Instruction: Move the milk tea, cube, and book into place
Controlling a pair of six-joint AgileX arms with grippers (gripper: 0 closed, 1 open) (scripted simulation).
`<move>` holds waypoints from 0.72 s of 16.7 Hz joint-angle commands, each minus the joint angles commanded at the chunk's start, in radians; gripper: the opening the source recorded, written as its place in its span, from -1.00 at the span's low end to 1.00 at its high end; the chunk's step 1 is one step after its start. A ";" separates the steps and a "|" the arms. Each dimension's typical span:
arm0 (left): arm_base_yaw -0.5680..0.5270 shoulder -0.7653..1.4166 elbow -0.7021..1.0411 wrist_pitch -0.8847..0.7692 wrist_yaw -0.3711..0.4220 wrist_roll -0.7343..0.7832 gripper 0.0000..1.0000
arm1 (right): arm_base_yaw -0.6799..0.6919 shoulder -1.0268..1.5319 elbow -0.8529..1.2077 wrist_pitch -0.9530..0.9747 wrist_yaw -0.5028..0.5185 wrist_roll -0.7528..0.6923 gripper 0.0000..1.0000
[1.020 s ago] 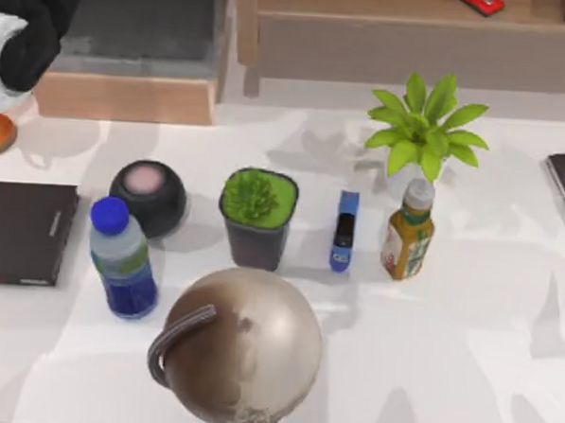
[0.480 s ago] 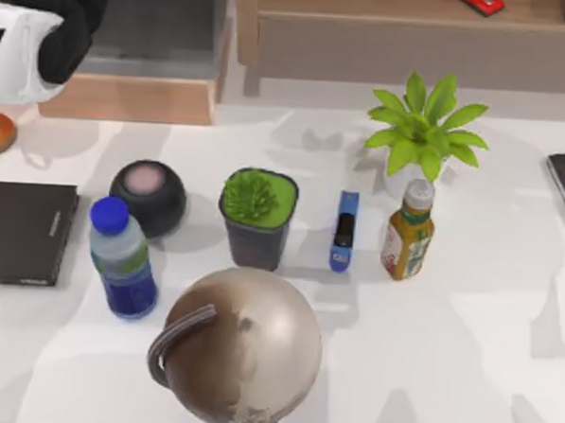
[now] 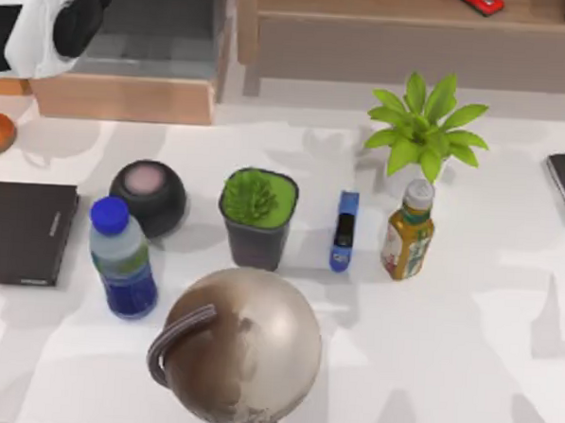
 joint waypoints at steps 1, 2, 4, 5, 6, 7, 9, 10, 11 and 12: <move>0.000 0.006 0.008 -0.003 0.001 0.000 1.00 | 0.000 0.000 0.000 0.000 0.000 0.000 1.00; 0.000 0.006 0.009 -0.003 0.001 0.000 1.00 | 0.000 0.000 0.000 0.000 0.000 0.000 1.00; 0.000 0.006 0.009 -0.003 0.001 0.000 1.00 | 0.000 0.000 0.000 0.000 0.000 0.000 1.00; 0.000 0.006 0.009 -0.003 0.001 0.000 0.85 | 0.000 0.000 0.000 0.000 0.000 0.000 1.00; 0.000 0.006 0.009 -0.003 0.001 0.000 0.70 | 0.000 0.000 0.000 0.000 0.000 0.000 1.00; 0.000 0.006 0.009 -0.003 0.001 0.000 0.55 | 0.000 0.000 0.000 0.000 0.000 0.000 1.00; 0.000 0.006 0.009 -0.003 0.001 0.000 0.25 | 0.000 0.000 0.000 0.000 0.000 0.000 1.00; 0.000 0.006 0.009 -0.003 0.001 0.000 0.10 | 0.000 0.000 0.000 0.000 0.000 0.000 1.00; 0.000 0.006 0.009 -0.003 0.001 0.000 -0.06 | 0.000 0.000 0.000 0.000 0.000 0.000 1.00; 0.000 0.006 0.009 -0.003 0.001 0.000 -0.21 | 0.000 0.000 0.000 0.000 0.000 0.000 1.00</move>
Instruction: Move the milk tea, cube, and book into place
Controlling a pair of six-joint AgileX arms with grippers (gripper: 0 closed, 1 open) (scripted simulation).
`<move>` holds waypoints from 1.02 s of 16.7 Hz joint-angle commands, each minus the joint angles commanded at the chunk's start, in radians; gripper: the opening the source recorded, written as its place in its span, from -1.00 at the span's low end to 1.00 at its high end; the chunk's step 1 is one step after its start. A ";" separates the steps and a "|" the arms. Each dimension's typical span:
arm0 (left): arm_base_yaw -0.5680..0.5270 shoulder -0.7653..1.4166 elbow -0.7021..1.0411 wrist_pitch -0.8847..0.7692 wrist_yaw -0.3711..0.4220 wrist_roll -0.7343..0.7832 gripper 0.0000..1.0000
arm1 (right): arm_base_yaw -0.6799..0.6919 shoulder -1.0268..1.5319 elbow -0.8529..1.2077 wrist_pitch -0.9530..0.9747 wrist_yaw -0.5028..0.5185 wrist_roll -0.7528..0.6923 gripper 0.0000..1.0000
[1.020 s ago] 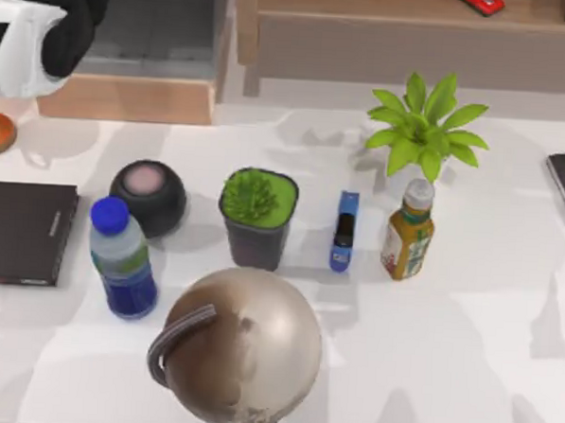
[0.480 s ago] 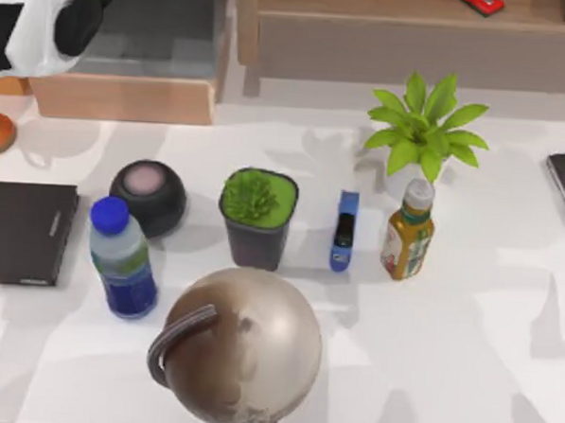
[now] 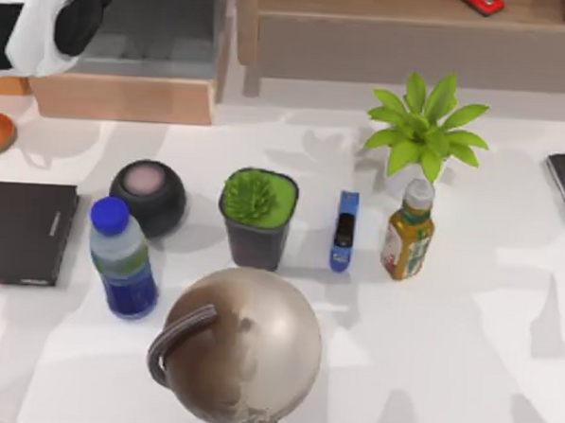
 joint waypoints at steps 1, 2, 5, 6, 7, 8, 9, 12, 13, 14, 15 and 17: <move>0.000 0.000 0.000 0.000 0.000 0.000 -0.36 | 0.000 0.000 0.000 0.000 0.000 0.000 1.00; 0.000 0.000 0.000 0.000 0.000 0.000 -0.51 | 0.000 0.000 0.000 0.000 0.000 0.000 1.00; 0.000 0.000 0.000 0.000 0.000 0.000 -0.96 | 0.000 0.000 0.000 0.000 0.000 0.000 1.00; 0.000 0.000 0.000 0.000 0.000 0.000 -1.00 | 0.000 0.000 0.000 0.000 0.000 0.000 1.00; 0.000 0.000 0.000 0.000 0.000 0.000 -1.00 | 0.000 0.000 0.000 0.000 0.000 0.000 1.00; 0.000 0.000 0.000 0.000 0.000 0.000 -1.00 | 0.000 0.000 0.000 0.000 0.000 0.000 1.00; 0.000 0.000 0.000 0.000 0.000 0.000 -1.00 | 0.000 0.000 0.000 0.000 0.000 0.000 1.00; 0.000 0.000 0.000 0.000 0.000 0.000 -1.00 | 0.000 0.000 0.000 0.000 0.000 0.000 1.00; 0.000 0.000 0.000 0.000 0.000 0.000 -1.00 | 0.000 0.000 0.000 0.000 0.000 0.000 1.00; -0.002 -0.002 0.000 0.000 0.000 0.001 -1.00 | 0.000 0.000 0.000 0.000 0.000 0.000 1.00; -0.001 -0.005 -0.002 -0.002 -0.001 0.001 -1.00 | 0.000 0.000 0.000 0.000 0.000 0.000 1.00; -0.001 -0.027 -0.015 -0.011 -0.004 0.002 -1.00 | 0.000 0.000 0.000 0.000 0.000 0.000 1.00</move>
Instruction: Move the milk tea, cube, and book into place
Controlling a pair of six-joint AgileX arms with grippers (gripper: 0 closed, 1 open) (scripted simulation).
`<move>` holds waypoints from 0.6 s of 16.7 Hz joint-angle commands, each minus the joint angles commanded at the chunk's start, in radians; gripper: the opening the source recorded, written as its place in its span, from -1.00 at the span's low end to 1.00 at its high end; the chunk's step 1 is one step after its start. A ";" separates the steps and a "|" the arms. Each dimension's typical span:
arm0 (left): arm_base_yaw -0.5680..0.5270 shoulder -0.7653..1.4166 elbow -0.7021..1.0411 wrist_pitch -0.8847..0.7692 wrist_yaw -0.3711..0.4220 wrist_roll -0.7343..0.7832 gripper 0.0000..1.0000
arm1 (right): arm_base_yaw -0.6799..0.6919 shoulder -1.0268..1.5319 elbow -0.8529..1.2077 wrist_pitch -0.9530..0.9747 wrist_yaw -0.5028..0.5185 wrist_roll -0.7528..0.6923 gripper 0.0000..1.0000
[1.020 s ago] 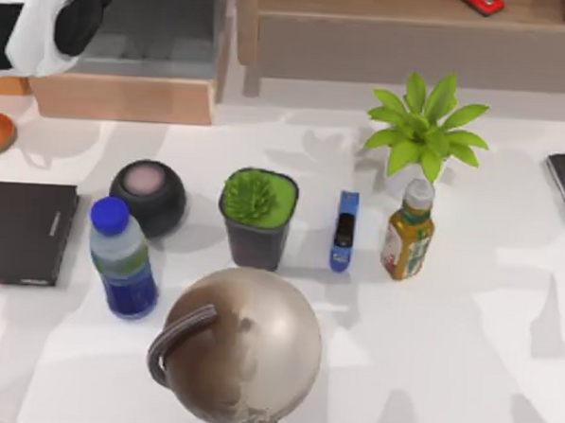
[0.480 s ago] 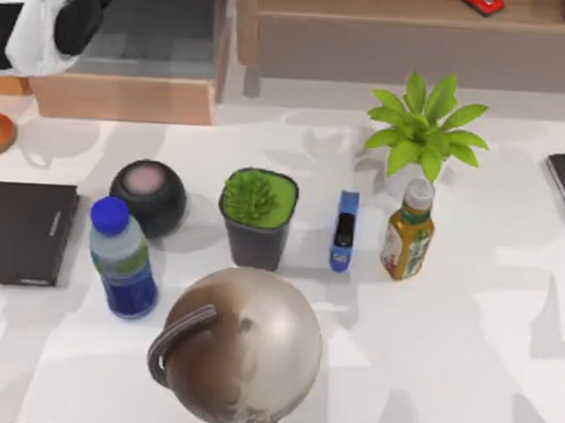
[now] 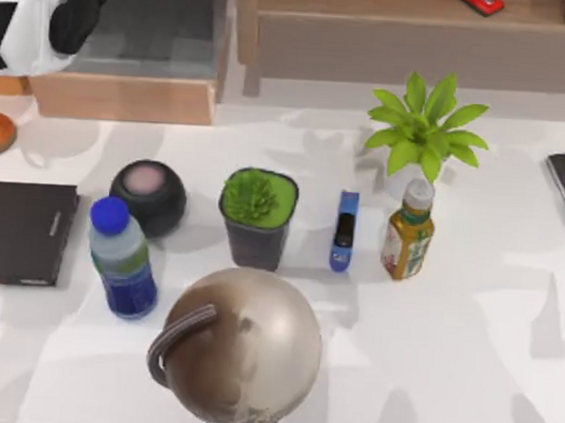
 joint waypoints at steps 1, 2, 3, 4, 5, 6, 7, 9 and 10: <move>-0.003 -0.012 -0.007 -0.005 -0.001 0.000 -1.00 | 0.000 0.000 0.000 0.000 0.000 0.000 1.00; -0.006 -0.021 -0.011 -0.009 -0.002 0.000 -1.00 | 0.000 0.000 0.000 0.000 0.000 0.000 1.00; -0.006 -0.022 -0.012 -0.009 -0.002 0.000 -1.00 | 0.000 0.000 0.000 0.000 0.000 0.000 1.00; -0.006 -0.022 -0.012 -0.009 -0.002 0.000 -1.00 | 0.000 0.000 0.000 0.000 0.000 0.000 1.00; -0.004 -0.018 -0.009 -0.008 -0.002 0.001 -1.00 | 0.000 0.000 0.000 0.000 0.000 0.000 1.00; -0.004 -0.018 -0.009 -0.008 -0.002 0.001 -1.00 | 0.000 0.000 0.000 0.000 0.000 0.000 1.00; -0.005 -0.027 -0.014 -0.007 0.000 0.007 -1.00 | 0.000 0.000 0.000 0.000 0.000 0.000 1.00; -0.013 -0.073 -0.042 0.002 0.006 0.038 -1.00 | 0.000 0.000 0.000 0.000 0.000 0.000 1.00; -0.021 -0.109 -0.065 0.010 0.009 0.067 -1.00 | 0.000 0.000 0.000 0.000 0.000 0.000 1.00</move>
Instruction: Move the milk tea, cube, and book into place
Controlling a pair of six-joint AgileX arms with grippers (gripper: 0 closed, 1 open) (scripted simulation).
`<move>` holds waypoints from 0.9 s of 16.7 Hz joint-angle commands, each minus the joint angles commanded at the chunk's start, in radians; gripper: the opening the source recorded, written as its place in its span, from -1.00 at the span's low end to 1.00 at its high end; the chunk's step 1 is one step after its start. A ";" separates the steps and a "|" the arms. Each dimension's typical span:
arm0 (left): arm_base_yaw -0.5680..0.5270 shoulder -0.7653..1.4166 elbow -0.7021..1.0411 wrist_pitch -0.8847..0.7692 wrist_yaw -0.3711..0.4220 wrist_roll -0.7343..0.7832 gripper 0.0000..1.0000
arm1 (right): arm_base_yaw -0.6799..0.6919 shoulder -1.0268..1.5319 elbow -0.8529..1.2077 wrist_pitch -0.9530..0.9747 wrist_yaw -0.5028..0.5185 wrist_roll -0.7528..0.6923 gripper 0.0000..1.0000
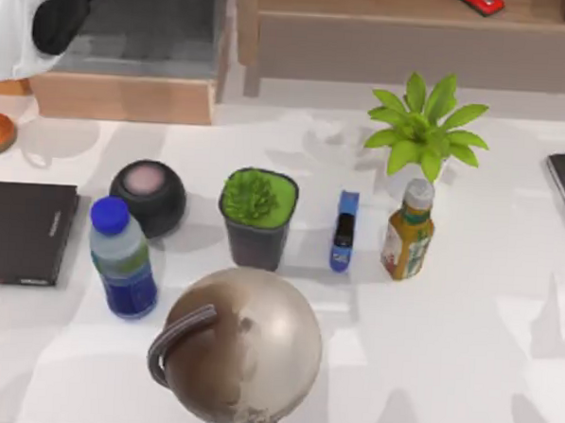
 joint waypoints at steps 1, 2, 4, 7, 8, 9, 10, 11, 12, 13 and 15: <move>-0.011 -0.042 -0.029 0.010 0.002 0.038 -1.00 | 0.000 0.000 0.000 0.000 0.000 0.000 1.00; -0.022 -0.090 -0.065 0.022 0.002 0.083 -1.00 | 0.000 0.000 0.000 0.000 0.000 0.000 1.00; -0.045 -0.194 -0.153 0.043 0.006 0.199 -1.00 | 0.000 0.000 0.000 0.000 0.000 0.000 1.00; -0.058 -0.358 -0.320 0.072 0.039 0.432 -1.00 | 0.000 0.000 0.000 0.000 0.000 0.000 1.00; -0.051 -0.407 -0.386 0.080 0.061 0.524 -1.00 | 0.000 0.000 0.000 0.000 0.000 0.000 1.00; -0.036 -0.451 -0.456 0.087 0.089 0.622 -1.00 | 0.000 0.000 0.000 0.000 0.000 0.000 1.00; -0.015 -0.488 -0.530 0.093 0.122 0.724 -1.00 | 0.000 0.000 0.000 0.000 0.000 0.000 1.00; 0.013 -0.518 -0.607 0.098 0.160 0.827 -1.00 | 0.000 0.000 0.000 0.000 0.000 0.000 1.00; 0.047 -0.539 -0.684 0.101 0.201 0.932 -1.00 | 0.000 0.000 0.000 0.000 0.000 0.000 1.00; 0.086 -0.550 -0.762 0.103 0.243 1.035 -1.00 | 0.000 0.000 0.000 0.000 0.000 0.000 1.00; 0.176 -0.547 -0.907 0.108 0.328 1.229 -1.00 | 0.000 0.000 0.000 0.000 0.000 0.000 1.00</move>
